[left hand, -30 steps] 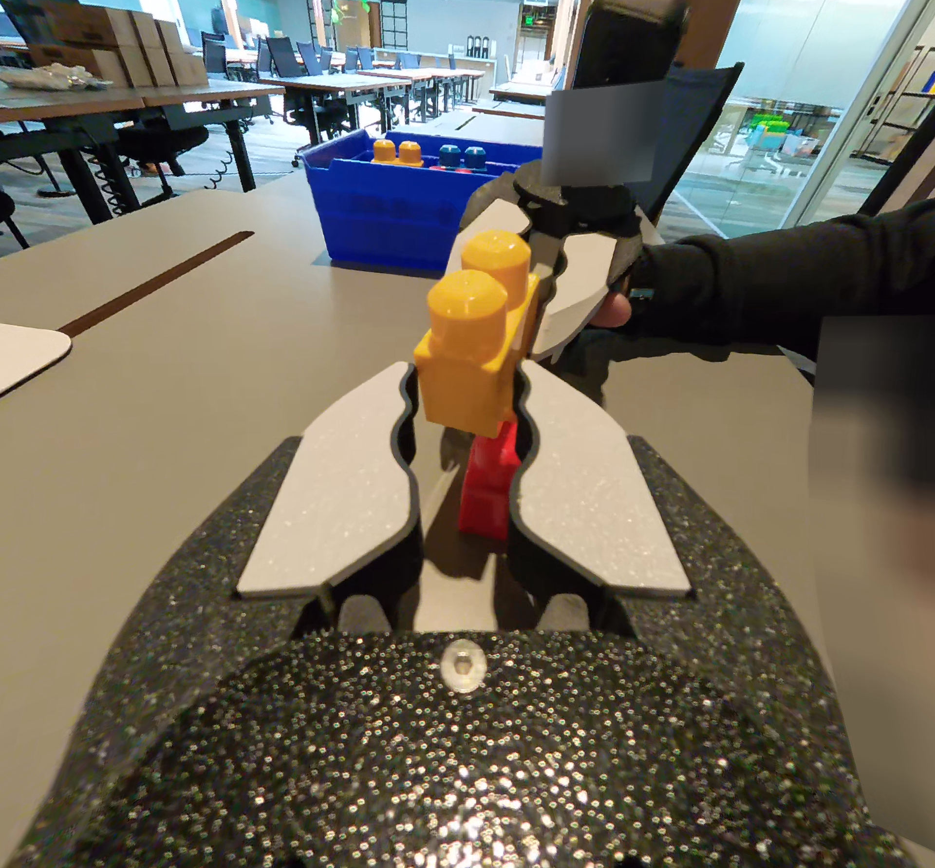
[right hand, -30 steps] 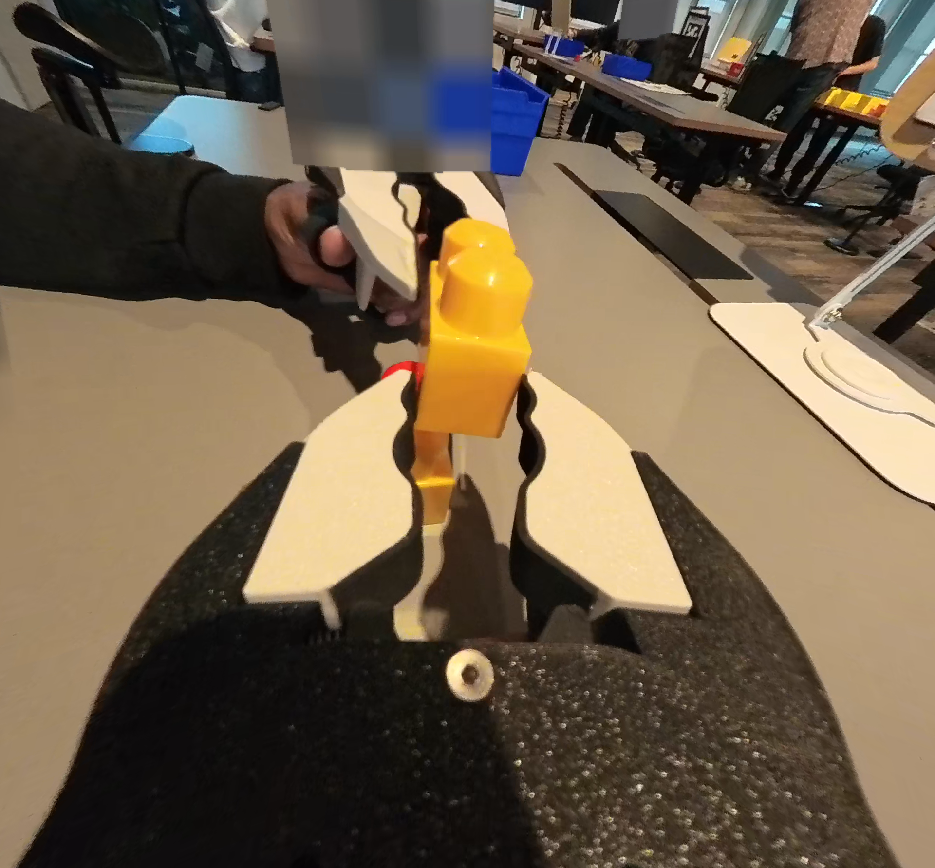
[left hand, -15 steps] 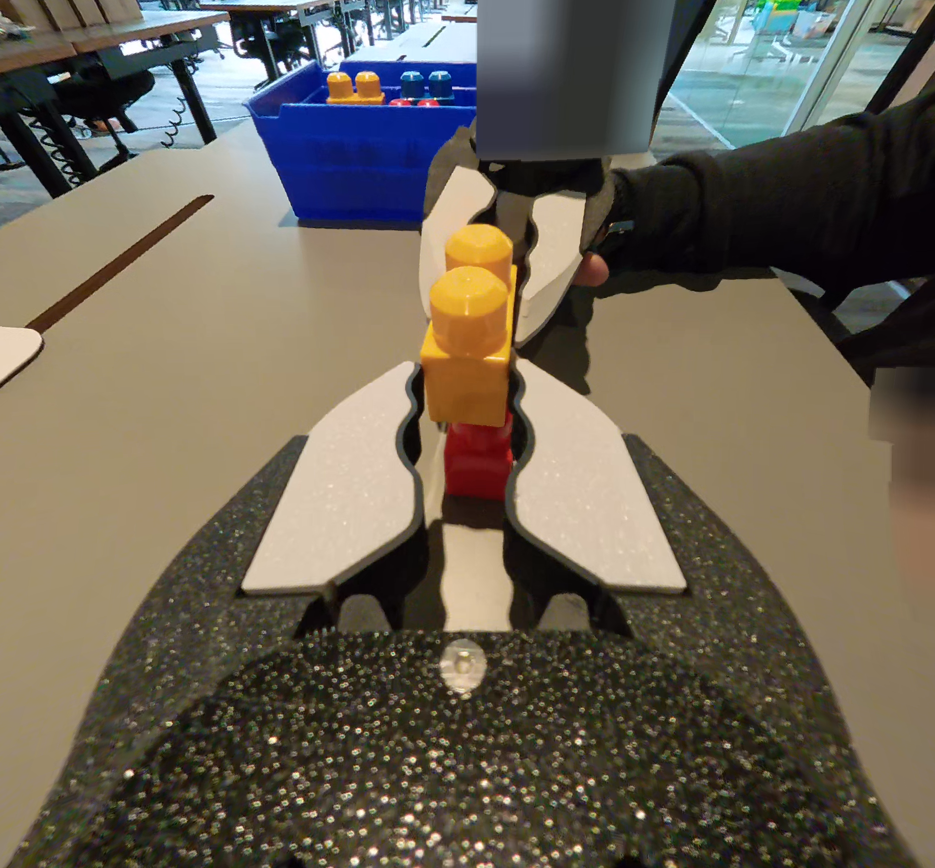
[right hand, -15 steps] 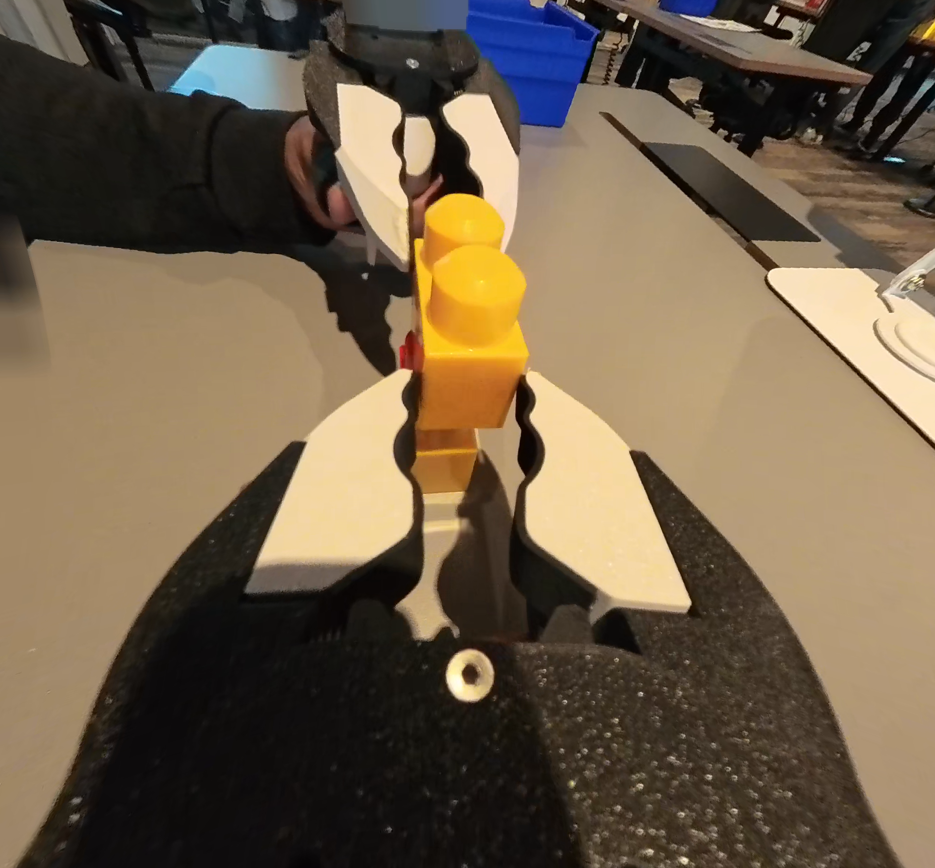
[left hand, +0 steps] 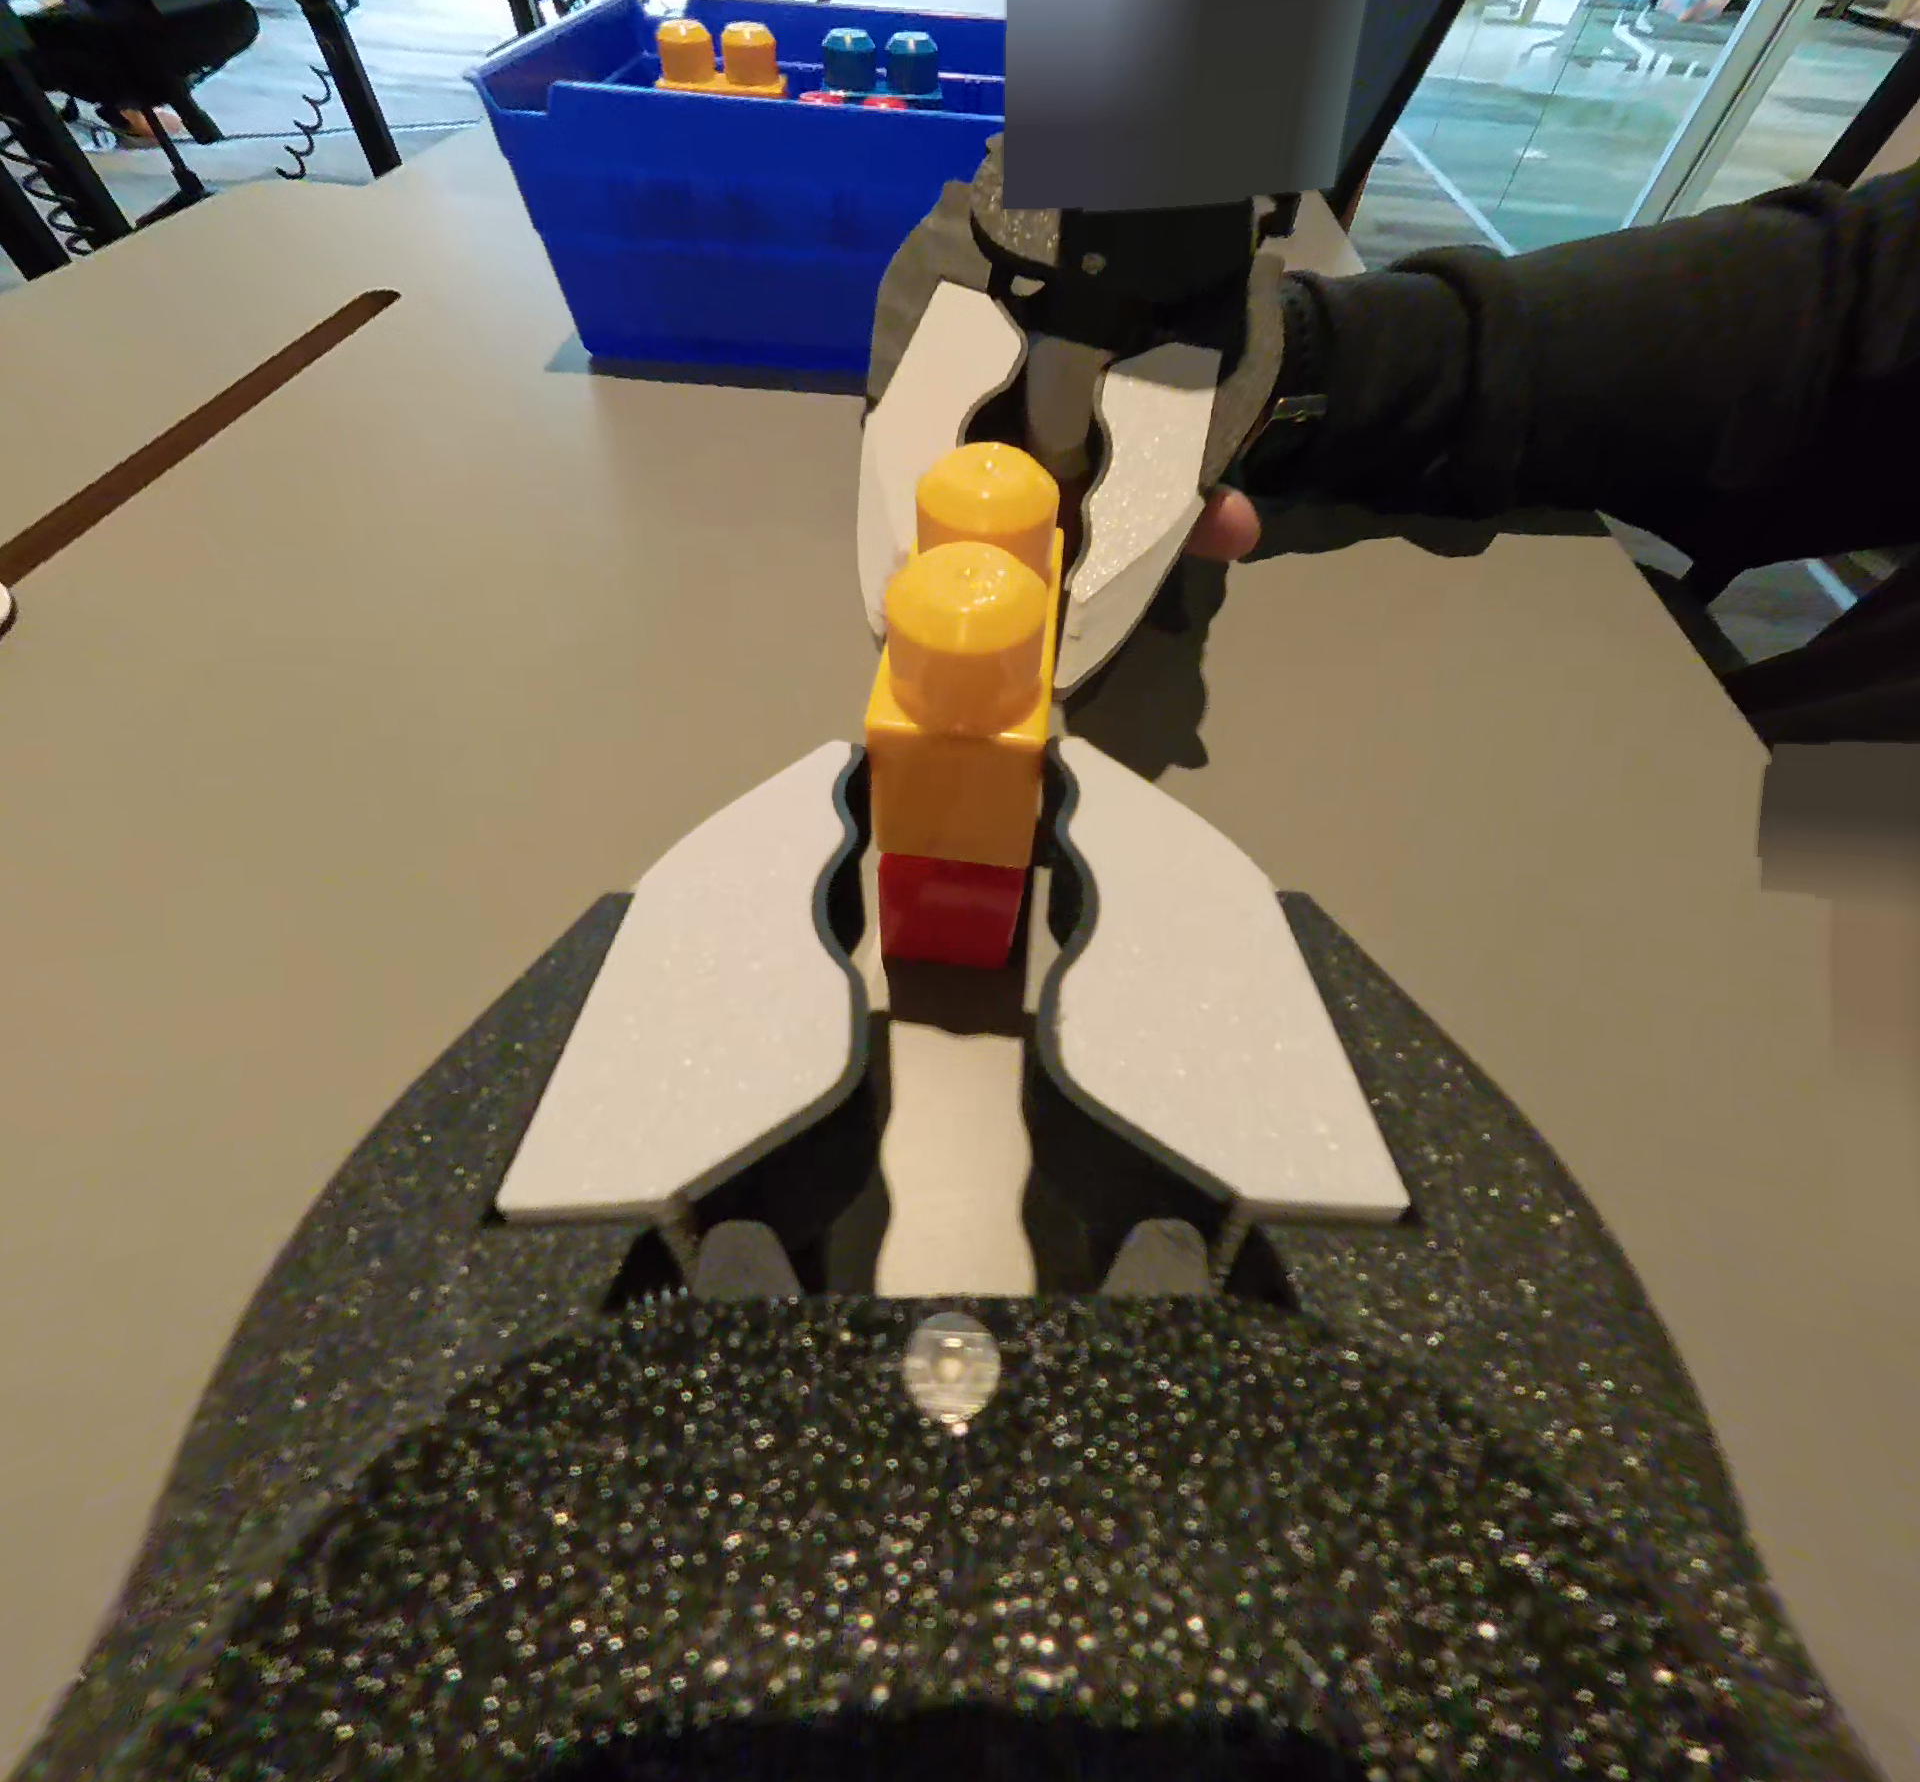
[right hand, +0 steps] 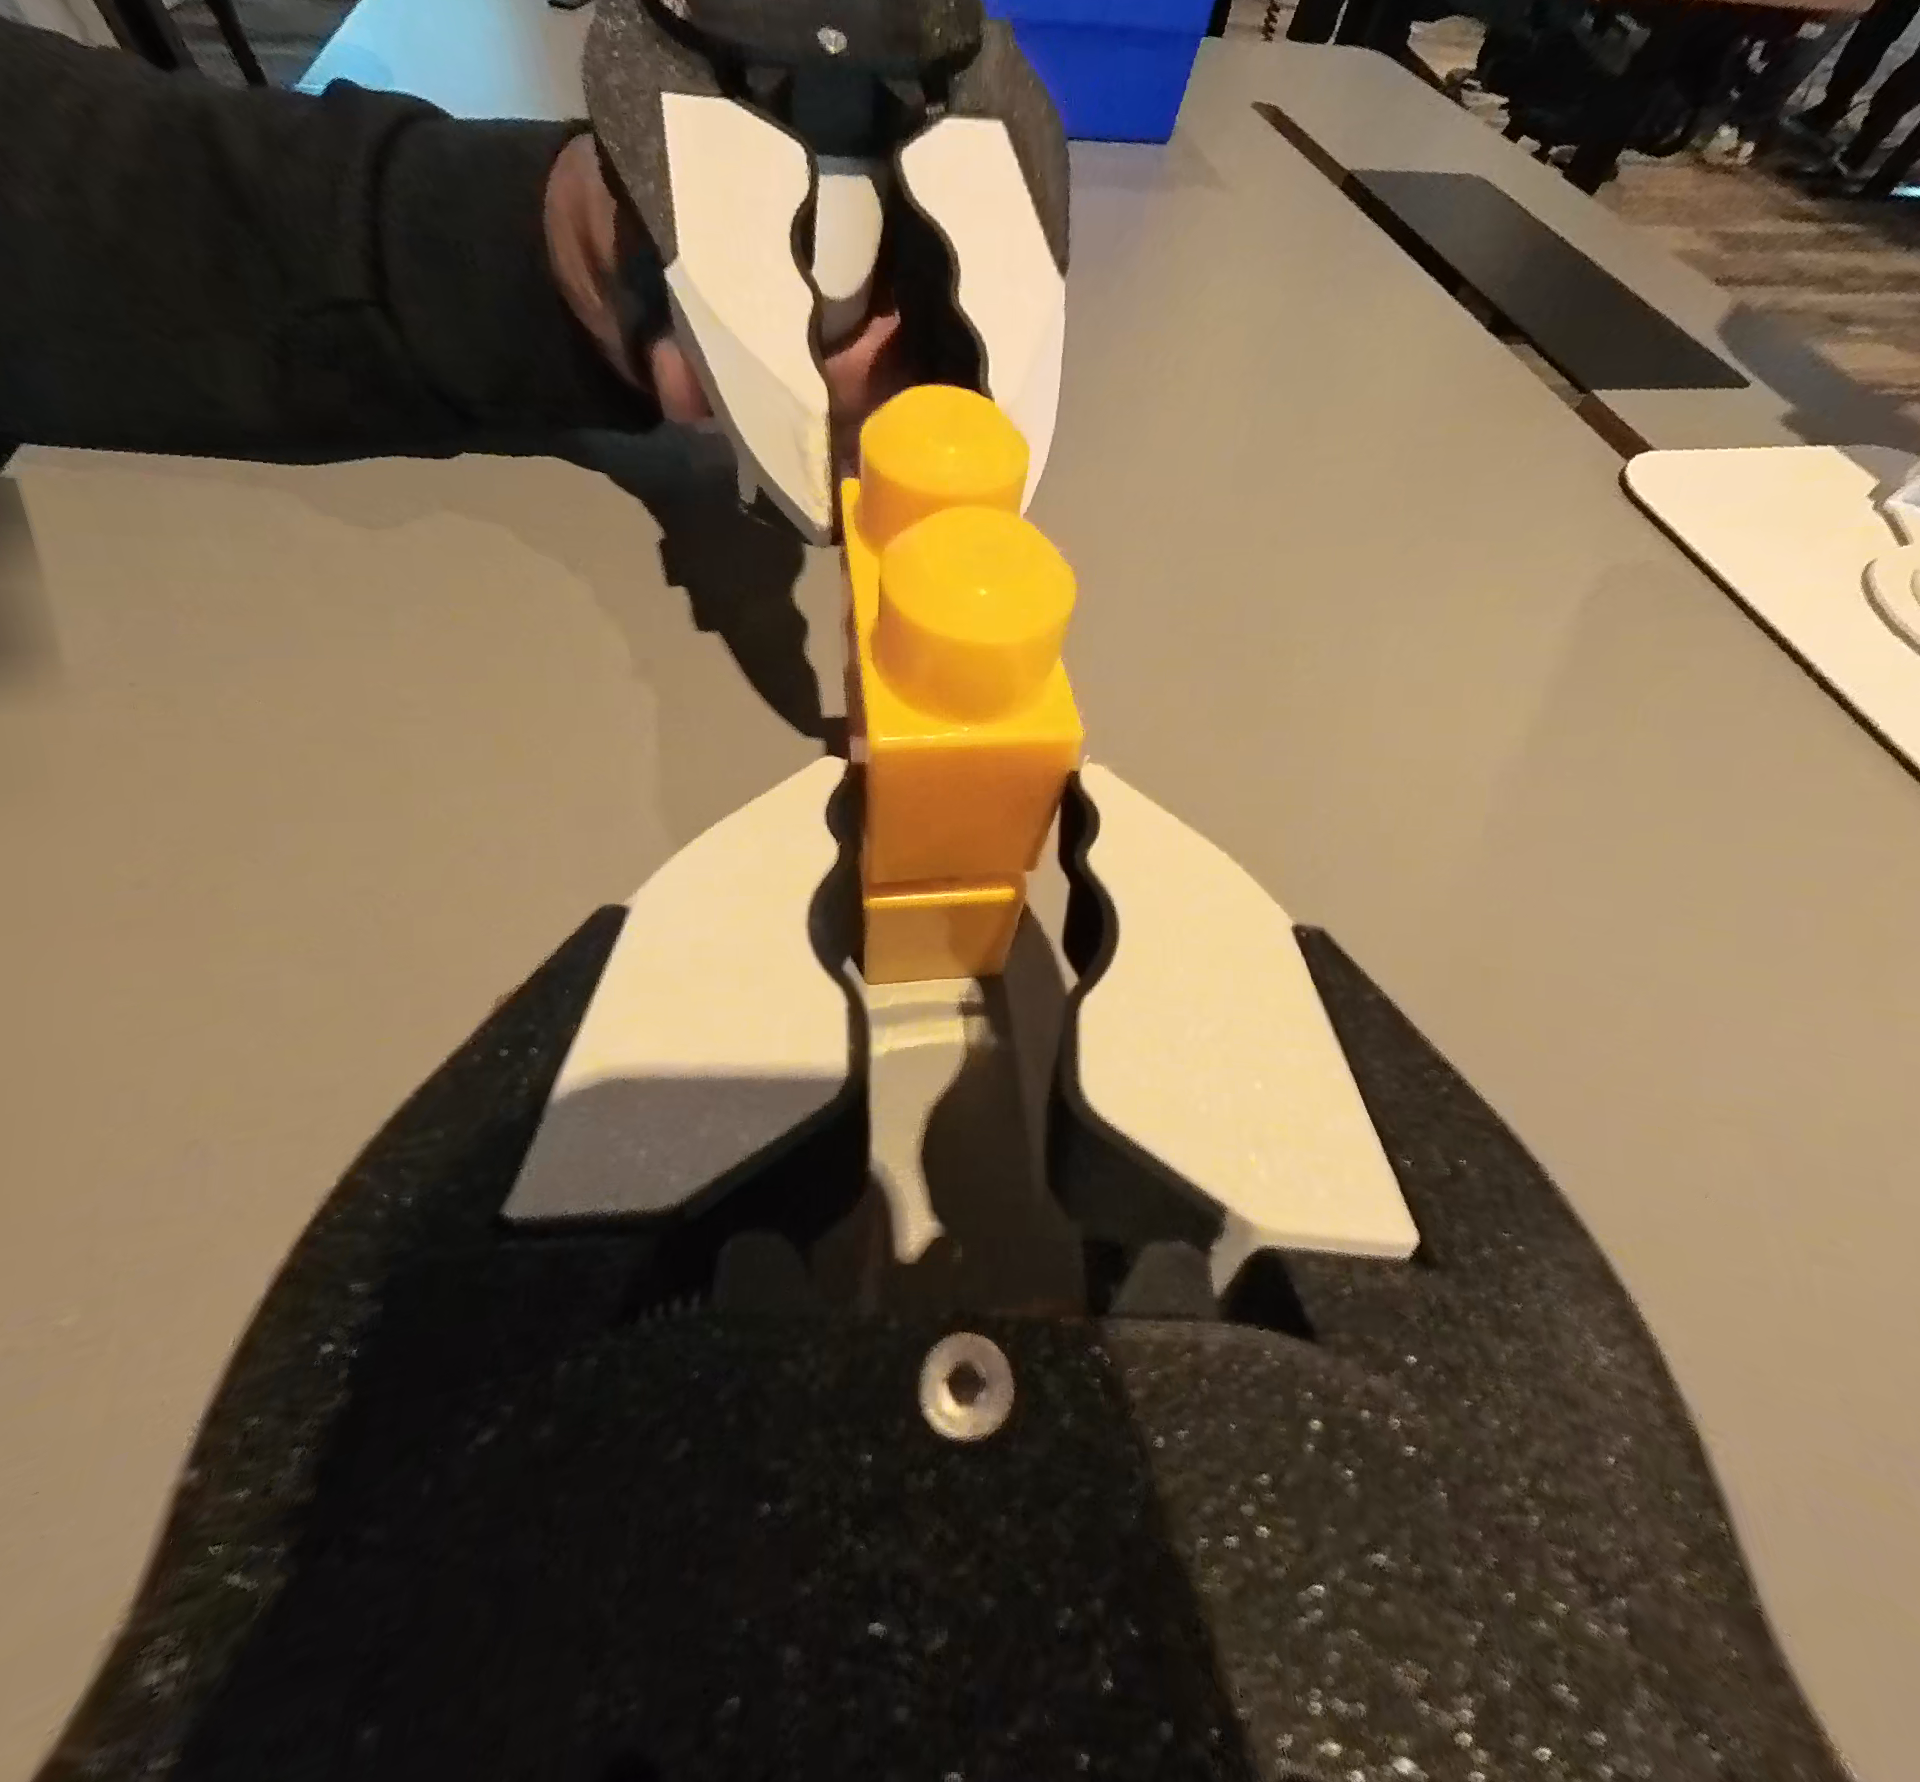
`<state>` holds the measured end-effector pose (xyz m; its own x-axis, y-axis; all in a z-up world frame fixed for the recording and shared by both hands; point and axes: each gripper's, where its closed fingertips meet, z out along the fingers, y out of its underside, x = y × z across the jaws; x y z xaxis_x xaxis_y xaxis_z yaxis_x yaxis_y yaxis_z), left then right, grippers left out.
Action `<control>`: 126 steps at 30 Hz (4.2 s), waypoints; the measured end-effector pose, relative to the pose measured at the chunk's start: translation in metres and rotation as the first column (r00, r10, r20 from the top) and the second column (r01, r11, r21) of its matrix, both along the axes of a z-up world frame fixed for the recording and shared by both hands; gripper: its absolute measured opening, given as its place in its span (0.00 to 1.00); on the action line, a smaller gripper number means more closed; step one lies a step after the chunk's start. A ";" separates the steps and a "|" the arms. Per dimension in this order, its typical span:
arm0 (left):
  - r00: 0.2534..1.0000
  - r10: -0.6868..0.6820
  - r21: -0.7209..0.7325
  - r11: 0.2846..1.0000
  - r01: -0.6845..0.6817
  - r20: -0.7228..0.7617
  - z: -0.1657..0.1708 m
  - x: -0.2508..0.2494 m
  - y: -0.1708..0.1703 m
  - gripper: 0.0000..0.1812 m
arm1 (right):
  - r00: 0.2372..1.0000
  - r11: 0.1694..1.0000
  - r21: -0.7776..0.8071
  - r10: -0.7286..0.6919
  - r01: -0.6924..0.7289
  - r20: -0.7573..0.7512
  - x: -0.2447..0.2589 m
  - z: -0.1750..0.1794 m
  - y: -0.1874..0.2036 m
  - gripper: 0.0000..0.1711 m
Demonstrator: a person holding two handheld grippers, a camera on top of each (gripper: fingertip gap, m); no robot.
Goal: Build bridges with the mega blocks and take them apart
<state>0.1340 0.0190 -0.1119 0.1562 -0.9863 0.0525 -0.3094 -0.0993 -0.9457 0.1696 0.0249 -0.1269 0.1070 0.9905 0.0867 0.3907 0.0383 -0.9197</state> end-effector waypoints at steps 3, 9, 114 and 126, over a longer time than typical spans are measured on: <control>1.000 0.000 -0.006 1.000 0.000 -0.001 0.000 0.000 0.000 0.17 | 1.000 1.000 0.000 -0.001 0.001 0.001 0.000 0.000 0.000 0.22; 1.000 -0.014 0.011 1.000 0.014 -0.024 0.000 0.003 -0.003 0.13 | 0.999 0.999 0.030 0.044 -0.045 0.024 0.002 -0.003 -0.008 0.38; 0.995 -0.095 0.125 0.988 0.096 -0.008 0.004 0.029 -0.020 0.16 | 0.998 0.993 0.100 0.060 -0.057 -0.018 0.020 0.021 -0.016 0.21; 0.997 -0.045 0.126 0.991 0.053 -0.069 0.003 0.029 -0.019 0.16 | 0.995 0.995 0.075 0.076 -0.071 -0.062 0.019 0.023 -0.018 0.21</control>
<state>0.1633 0.0002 -0.1088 0.1064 -0.9909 -0.0829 -0.3729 0.0375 -0.9271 0.1889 0.0066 -0.1041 0.0417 0.9872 0.1542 0.3239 0.1326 -0.9367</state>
